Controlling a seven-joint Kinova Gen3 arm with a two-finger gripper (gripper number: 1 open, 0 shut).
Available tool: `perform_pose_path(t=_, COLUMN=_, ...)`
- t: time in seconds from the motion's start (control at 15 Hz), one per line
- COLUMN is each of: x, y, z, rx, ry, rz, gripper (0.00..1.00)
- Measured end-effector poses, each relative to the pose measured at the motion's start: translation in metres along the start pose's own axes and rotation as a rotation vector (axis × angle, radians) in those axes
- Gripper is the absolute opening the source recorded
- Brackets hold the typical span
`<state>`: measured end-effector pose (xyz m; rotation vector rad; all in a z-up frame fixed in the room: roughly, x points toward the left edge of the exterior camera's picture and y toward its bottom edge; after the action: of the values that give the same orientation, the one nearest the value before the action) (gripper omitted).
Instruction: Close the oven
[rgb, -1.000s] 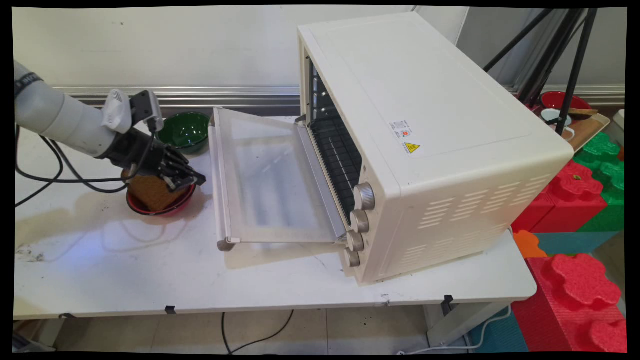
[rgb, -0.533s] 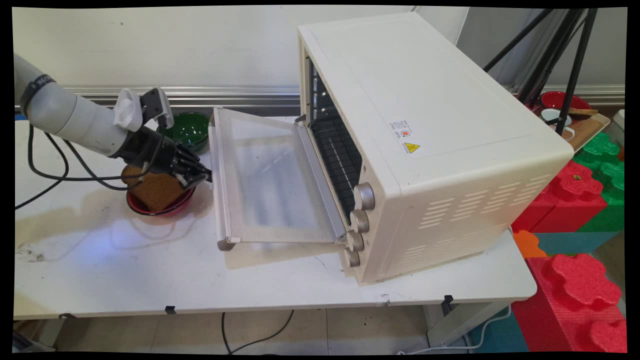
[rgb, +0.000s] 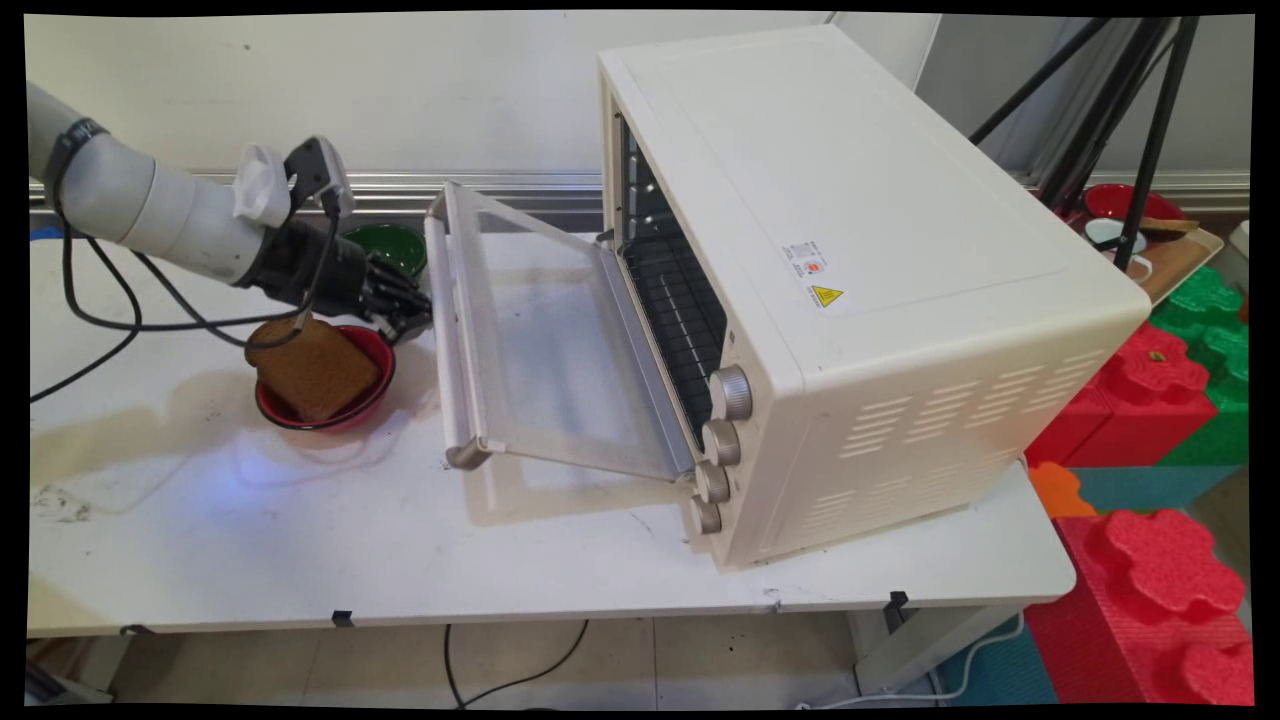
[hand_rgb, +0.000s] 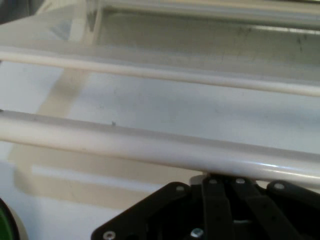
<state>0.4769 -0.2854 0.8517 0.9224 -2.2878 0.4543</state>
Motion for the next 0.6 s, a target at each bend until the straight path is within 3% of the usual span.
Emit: perform_pose_path(t=0.6, x=0.044, y=-0.008, z=-0.010, rx=0.006, ry=0.127, rz=-0.003, gripper=0.00)
